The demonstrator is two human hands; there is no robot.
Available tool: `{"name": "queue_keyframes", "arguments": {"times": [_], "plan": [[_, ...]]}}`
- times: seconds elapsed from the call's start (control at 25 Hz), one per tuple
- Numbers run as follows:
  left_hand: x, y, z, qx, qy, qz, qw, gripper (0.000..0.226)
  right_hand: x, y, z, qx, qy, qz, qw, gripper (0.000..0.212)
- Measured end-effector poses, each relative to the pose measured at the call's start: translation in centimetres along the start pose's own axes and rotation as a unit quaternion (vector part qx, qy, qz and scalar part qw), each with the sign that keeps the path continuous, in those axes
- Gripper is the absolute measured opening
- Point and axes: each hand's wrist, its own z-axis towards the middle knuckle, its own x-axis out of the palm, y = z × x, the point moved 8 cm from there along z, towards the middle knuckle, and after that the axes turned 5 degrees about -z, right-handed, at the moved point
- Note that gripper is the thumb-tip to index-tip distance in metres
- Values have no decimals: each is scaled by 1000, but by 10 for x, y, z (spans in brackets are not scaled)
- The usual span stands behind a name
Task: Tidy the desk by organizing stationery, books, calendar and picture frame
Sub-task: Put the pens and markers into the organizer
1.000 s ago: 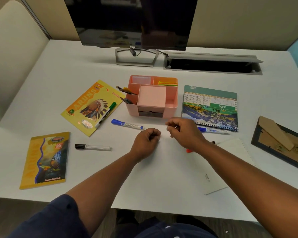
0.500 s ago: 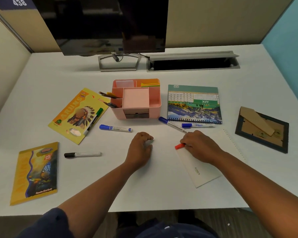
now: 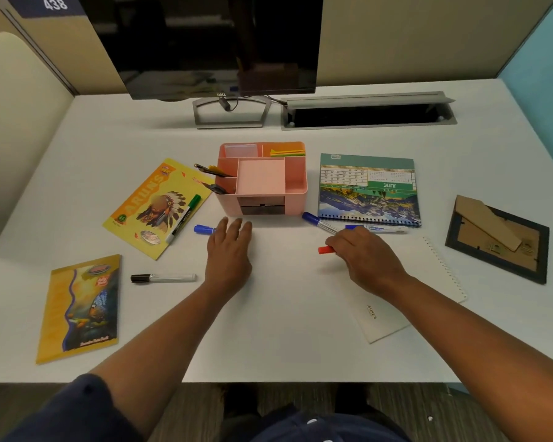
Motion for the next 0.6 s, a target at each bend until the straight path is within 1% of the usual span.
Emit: {"name": "queue_keyframes", "arguments": {"times": [0.08, 0.2, 0.28, 0.36, 0.48, 0.6], "plan": [[-7, 2, 5, 33, 6, 28, 999, 67, -6, 11, 4, -12, -18, 11, 1000, 45], [-6, -1, 9, 69, 26, 6, 997, 57, -13, 22, 8, -10, -30, 44, 999, 40], [-2, -8, 7, 103, 30, -10, 994, 45, -12, 25, 11, 26, -12, 87, 996, 37], [6, -19, 0, 149, 35, -13, 988, 35, -9, 26, 13, 66, 10, 148, 987, 38], [19, -40, -12, 180, 84, -65, 978, 33, -4, 35, 14, 89, 49, 220, 970, 40], [22, -61, -17, 192, 127, -125, 965, 32, 0, 39, 16, 127, 56, 280, 950, 41]]}}
